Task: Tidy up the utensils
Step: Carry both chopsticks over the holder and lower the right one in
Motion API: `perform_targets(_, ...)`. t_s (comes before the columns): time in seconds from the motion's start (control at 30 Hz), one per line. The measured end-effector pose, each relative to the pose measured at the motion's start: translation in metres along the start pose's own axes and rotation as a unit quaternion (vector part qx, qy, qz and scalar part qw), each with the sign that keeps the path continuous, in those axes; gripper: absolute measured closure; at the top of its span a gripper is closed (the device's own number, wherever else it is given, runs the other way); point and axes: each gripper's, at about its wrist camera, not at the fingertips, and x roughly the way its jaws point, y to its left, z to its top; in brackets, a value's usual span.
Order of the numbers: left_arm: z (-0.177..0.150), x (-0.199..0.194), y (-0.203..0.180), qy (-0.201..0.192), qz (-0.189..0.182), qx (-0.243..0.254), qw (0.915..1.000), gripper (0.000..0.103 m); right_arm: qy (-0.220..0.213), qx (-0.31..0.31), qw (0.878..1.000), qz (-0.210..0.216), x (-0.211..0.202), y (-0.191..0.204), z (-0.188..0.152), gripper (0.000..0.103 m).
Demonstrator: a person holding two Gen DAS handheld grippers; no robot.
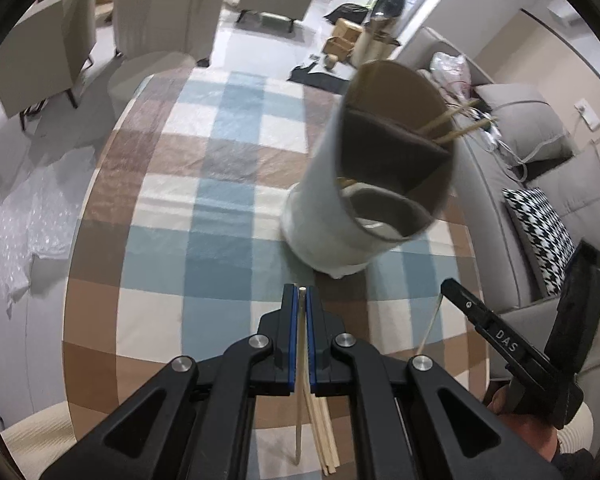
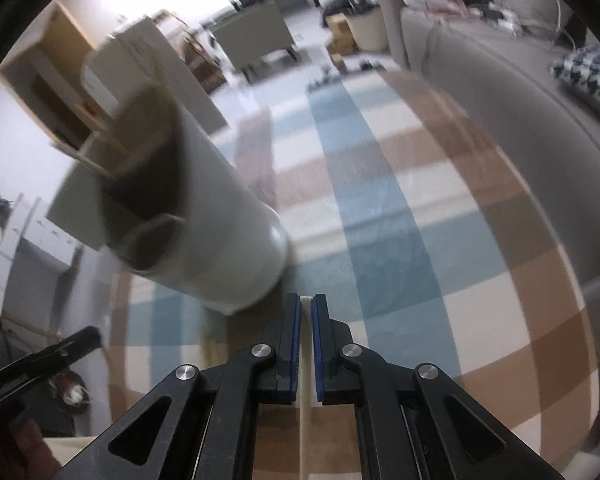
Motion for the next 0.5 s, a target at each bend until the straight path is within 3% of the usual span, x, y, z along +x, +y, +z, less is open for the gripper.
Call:
perform_targets(0.17, -0.005, -0.016, -0.018, -0.016, 0.002, 0.037, 0.9992, 0.103, -0.039, -0.050, 0.998, 0.017, -0.024, 0.022, -0.004, 0.098)
perform_targets(0.33, -0.008, -0.028, -0.026, -0.020, -0.003, 0.044, 0.9988, 0.103, -0.063, -0.085, 0.994, 0.035, -0.049, 0.036, -0.012, 0.103)
perform_targets(0.5, -0.012, -0.035, -0.038, -0.028, 0.004, 0.065, 0.9975, 0.103, -0.058, -0.085, 0.993, 0.049, -0.055, 0.034, -0.018, 0.103)
